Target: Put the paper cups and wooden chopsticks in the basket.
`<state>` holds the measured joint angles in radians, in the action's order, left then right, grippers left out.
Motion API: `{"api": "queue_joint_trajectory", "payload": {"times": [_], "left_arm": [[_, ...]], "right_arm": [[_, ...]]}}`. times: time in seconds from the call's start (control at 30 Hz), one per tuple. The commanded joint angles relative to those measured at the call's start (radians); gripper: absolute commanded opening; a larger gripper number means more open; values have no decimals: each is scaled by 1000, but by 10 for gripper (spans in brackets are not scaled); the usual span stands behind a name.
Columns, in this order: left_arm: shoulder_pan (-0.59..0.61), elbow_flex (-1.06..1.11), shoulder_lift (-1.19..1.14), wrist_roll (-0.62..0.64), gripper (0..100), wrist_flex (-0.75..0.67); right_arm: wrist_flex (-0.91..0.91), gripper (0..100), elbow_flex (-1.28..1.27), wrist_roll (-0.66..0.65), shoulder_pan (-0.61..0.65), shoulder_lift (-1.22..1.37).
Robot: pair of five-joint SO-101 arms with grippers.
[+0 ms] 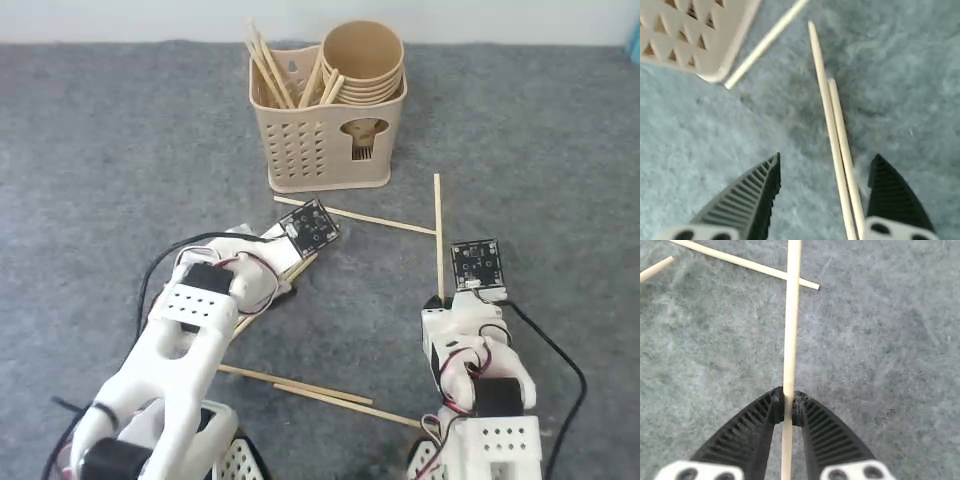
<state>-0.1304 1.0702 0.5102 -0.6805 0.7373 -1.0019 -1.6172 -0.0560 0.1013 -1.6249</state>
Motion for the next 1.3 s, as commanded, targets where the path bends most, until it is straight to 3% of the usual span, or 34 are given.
{"api": "queue_joint_trajectory", "payload": {"times": [0.0,0.13,0.43,0.67,0.77,0.9,1.27], "left_arm": [[15,-7,-2,-8,272,-66],[25,-44,-52,-25,272,-78],[98,-243,-405,-29,272,-83],[89,-248,-408,-29,271,-75],[87,-249,-407,-34,214,-31],[52,-246,-407,-95,2,37],[-34,-249,-388,-107,13,244]], "right_arm": [[-8,8,29,-3,-1,-19],[-8,8,29,-3,1,-19],[-8,8,29,-48,1,-19],[-8,8,28,-63,5,-19],[-8,8,28,-64,2,-19],[-8,8,28,-64,1,-19],[-7,8,28,-61,-1,-19]]}}
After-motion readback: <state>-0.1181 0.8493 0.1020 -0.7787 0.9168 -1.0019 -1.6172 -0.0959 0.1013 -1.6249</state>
